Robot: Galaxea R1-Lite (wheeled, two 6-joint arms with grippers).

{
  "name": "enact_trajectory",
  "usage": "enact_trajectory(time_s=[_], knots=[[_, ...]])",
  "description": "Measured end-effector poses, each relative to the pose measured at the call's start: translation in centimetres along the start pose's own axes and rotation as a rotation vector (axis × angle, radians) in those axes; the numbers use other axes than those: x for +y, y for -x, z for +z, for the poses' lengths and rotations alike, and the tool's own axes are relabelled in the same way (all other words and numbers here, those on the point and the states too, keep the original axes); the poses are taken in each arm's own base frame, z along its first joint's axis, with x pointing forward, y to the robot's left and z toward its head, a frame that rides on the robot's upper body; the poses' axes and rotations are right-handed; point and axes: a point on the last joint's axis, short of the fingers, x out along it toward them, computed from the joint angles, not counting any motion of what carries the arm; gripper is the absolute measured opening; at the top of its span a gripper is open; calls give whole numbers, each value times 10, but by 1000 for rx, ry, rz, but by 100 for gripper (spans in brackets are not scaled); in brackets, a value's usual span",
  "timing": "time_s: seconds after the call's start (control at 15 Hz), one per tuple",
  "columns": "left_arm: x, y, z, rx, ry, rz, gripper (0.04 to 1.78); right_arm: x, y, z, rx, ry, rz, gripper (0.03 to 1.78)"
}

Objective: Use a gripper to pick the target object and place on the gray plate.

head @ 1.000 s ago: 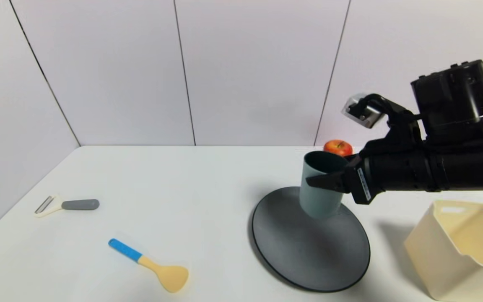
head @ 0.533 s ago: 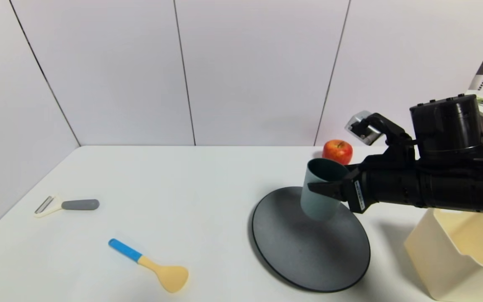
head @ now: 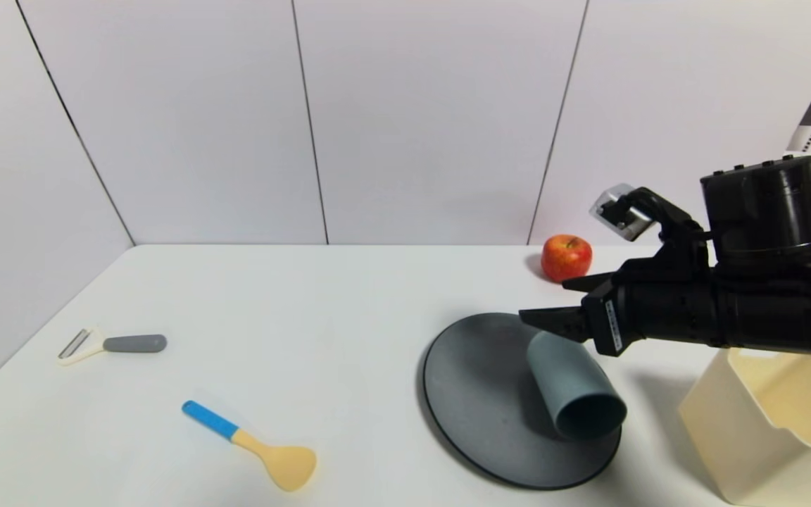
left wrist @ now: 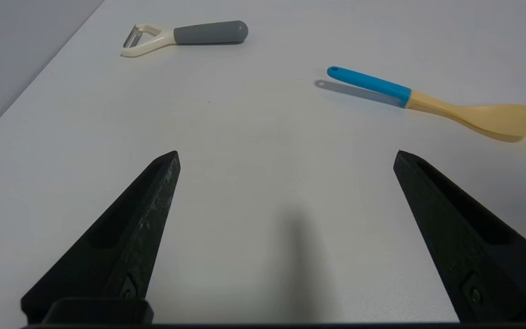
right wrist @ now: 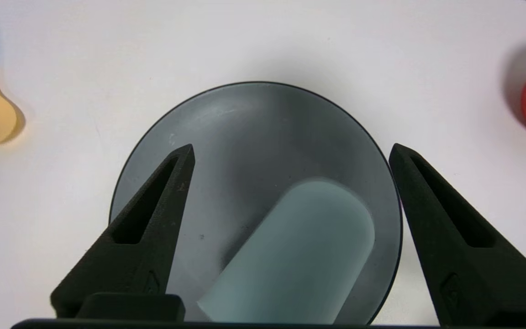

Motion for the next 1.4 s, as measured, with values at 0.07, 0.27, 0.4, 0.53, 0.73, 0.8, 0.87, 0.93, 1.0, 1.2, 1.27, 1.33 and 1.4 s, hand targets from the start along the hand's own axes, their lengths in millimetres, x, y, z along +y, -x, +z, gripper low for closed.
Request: enact_trajectory(time_s=[0.07, 0.27, 0.4, 0.53, 0.73, 0.8, 0.87, 0.93, 1.0, 1.2, 1.27, 1.33, 1.4], knots=[[0, 0, 0, 0, 0, 0, 169, 0, 4, 7, -27, -10, -2, 152], [0, 0, 0, 0, 0, 0, 169, 3, 31, 41, -130, -28, -6, 158], [0, 0, 0, 0, 0, 0, 169, 9, 62, 65, -189, -33, 6, 161], [0, 0, 0, 0, 0, 0, 169, 18, 108, 86, -262, -29, 51, 163], [0, 0, 0, 1, 0, 1, 169, 32, 176, 89, -330, -35, 78, 166], [0, 0, 0, 1, 0, 1, 169, 33, 193, 83, -341, -45, 52, 167], [0, 0, 0, 1, 0, 1, 169, 31, 203, 73, -337, -60, 11, 167], [0, 0, 0, 1, 0, 1, 169, 30, 209, 57, -318, -82, -35, 168], [0, 0, 0, 1, 0, 0, 169, 29, 214, 39, -295, -107, -85, 168], [0, 0, 0, 0, 0, 0, 169, 32, 218, -24, -209, -187, -335, 169], [0, 0, 0, 0, 0, 0, 169, 34, 219, -45, -182, -199, -432, 169], [0, 0, 0, 0, 0, 0, 169, 37, 218, -68, -149, -205, -515, 169], [0, 0, 0, 0, 0, 0, 169, 41, 218, -93, -125, -203, -578, 169]])
